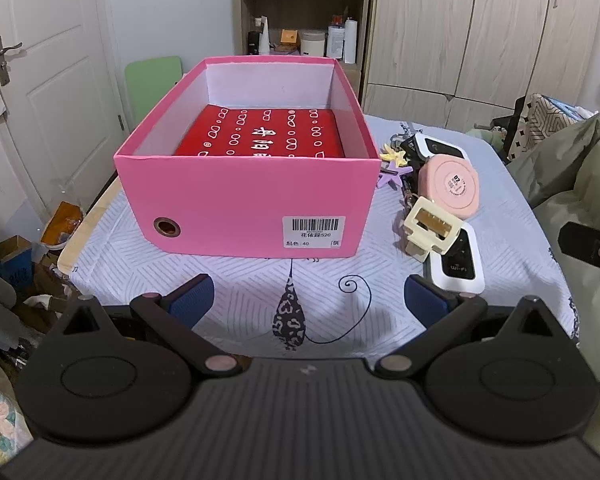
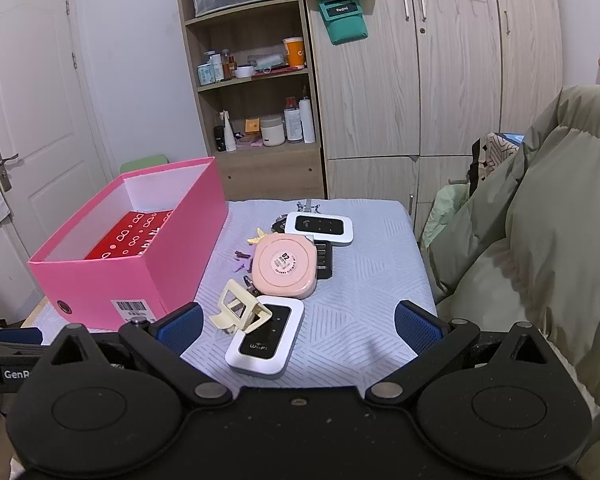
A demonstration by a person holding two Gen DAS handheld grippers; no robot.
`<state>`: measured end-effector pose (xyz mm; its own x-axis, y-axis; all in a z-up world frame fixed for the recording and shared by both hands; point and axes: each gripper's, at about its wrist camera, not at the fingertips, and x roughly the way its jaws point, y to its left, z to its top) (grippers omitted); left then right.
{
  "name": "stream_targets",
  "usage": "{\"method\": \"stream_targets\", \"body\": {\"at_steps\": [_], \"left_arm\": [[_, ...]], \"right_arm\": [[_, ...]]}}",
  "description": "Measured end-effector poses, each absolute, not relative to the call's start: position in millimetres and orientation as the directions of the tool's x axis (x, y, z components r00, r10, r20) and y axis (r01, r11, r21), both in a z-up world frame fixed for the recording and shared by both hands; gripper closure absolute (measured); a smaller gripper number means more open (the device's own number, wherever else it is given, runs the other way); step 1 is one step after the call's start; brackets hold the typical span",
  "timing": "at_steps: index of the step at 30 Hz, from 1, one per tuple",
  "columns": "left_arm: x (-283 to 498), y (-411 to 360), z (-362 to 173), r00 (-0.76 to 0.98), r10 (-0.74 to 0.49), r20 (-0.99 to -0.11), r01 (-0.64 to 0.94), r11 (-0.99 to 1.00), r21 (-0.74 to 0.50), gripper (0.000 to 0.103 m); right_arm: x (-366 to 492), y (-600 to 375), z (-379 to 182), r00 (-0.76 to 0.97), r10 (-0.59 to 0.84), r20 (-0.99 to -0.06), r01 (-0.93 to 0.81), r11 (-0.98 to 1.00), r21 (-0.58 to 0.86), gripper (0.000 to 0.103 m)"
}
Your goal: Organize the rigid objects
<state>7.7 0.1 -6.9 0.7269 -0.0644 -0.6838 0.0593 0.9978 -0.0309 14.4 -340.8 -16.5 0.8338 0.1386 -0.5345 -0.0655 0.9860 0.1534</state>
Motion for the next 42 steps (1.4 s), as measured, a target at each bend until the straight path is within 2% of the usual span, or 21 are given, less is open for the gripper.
{"method": "stream_targets", "body": {"at_steps": [26, 42], "left_arm": [[5.0, 0.8, -7.3, 0.74, 0.004, -0.672, 0.013, 1.0, 0.02, 0.0], [7.3, 2.3, -11.8, 0.727, -0.006, -0.686, 0.019, 1.0, 0.012, 0.0]], "right_arm": [[18.2, -339.8, -22.6, 0.827, 0.136, -0.545, -0.058, 0.986, 0.158, 0.0], [21.4, -336.9, -27.2, 0.816, 0.131, -0.562, -0.052, 0.987, 0.155, 0.0]]}}
